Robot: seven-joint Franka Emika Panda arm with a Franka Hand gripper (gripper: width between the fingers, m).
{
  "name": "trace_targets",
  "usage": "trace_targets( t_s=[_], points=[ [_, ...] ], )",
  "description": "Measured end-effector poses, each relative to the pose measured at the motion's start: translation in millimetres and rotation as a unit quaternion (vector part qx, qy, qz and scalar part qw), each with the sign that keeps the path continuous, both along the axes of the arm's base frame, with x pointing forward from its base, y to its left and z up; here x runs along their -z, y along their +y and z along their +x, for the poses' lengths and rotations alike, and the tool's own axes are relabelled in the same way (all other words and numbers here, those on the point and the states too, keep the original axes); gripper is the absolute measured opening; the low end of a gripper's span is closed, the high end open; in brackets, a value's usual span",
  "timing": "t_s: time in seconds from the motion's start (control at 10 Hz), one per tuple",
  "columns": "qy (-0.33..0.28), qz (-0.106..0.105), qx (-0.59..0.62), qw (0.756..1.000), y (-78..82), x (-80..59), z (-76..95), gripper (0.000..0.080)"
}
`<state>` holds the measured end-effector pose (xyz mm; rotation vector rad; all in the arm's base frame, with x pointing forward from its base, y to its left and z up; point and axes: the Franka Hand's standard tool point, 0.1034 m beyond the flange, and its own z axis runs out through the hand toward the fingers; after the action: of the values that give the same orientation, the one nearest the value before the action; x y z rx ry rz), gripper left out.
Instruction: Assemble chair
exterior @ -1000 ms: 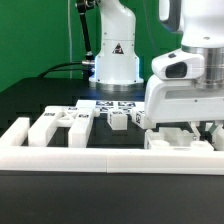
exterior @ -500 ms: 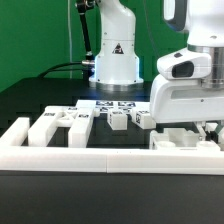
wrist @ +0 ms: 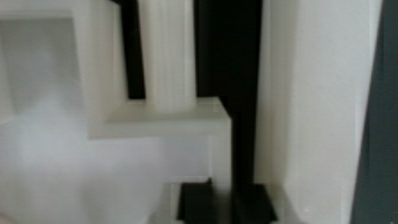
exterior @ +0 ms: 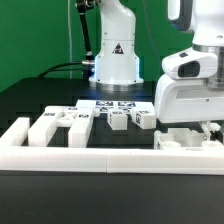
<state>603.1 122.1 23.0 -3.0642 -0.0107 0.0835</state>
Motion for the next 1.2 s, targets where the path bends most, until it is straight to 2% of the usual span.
trace_targets(
  t_s=[0.2, 0.3, 0.4, 0.5, 0.6, 0.8, 1.0, 1.2],
  points=[
    [0.007, -0.007, 0.013, 1.000, -11.1, -2.0, -0.6, 0.0413],
    [0.009, -0.008, 0.014, 1.000, -13.5, -8.3, 0.0, 0.0413],
    [0.009, -0.007, 0.015, 1.000, -14.5, -17.7, 1.1, 0.0547],
    [0.010, -0.007, 0.018, 1.000, -18.5, -28.9, 1.4, 0.0547],
    [0.008, -0.005, 0.027, 1.000, -24.9, -40.0, -0.3, 0.0631],
    [0.012, -0.003, 0.040, 0.999, -36.3, -52.1, -16.7, 0.0649],
    [0.010, -0.005, 0.022, 1.000, -47.2, -53.2, -37.7, 0.0649],
    [0.012, -0.006, 0.023, 1.000, -46.7, -51.8, -38.8, 0.0649]
  ],
)
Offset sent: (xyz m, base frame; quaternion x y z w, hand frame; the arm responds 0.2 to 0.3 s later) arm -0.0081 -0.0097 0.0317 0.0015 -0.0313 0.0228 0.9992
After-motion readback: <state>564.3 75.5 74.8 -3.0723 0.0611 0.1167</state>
